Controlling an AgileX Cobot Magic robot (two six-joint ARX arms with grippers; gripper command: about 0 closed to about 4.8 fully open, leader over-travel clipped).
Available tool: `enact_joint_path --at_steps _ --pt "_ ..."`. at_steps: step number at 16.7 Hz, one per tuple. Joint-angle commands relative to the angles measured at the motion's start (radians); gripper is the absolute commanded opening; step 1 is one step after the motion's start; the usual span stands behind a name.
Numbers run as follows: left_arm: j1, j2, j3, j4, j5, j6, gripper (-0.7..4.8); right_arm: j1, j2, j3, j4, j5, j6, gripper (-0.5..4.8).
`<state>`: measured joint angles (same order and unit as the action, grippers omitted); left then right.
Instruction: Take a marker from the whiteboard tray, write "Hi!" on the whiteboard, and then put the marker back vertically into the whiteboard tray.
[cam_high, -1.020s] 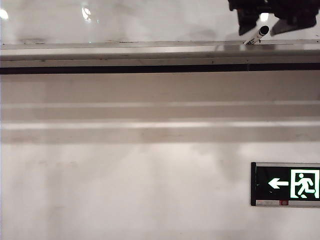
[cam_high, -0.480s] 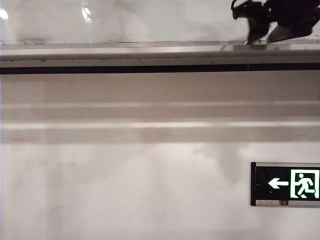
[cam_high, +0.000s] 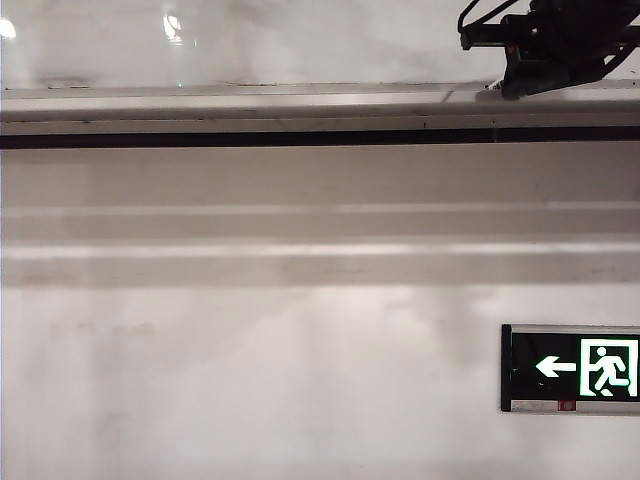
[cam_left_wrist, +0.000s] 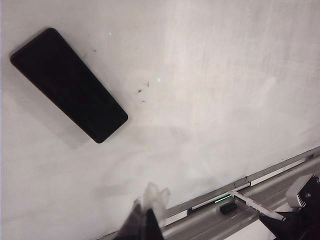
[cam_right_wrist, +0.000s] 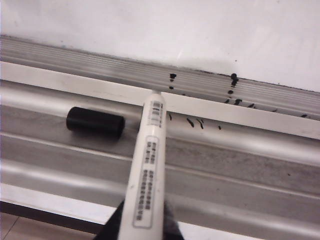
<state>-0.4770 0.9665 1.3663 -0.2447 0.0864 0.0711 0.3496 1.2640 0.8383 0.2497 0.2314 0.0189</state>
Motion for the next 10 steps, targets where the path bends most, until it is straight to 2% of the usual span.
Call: enact_joint_path --at_steps 1,3,10 --pt "0.000 0.000 0.003 0.015 0.004 0.000 -0.06 0.000 0.002 0.003 0.018 -0.006 0.004 1.06" --pt "0.000 0.000 0.003 0.015 0.004 0.000 -0.06 0.000 0.002 0.003 0.019 -0.006 0.004 2.23" --pt "0.000 0.002 0.003 0.016 0.004 0.000 -0.06 0.000 0.002 0.003 0.085 -0.009 0.004 2.21"
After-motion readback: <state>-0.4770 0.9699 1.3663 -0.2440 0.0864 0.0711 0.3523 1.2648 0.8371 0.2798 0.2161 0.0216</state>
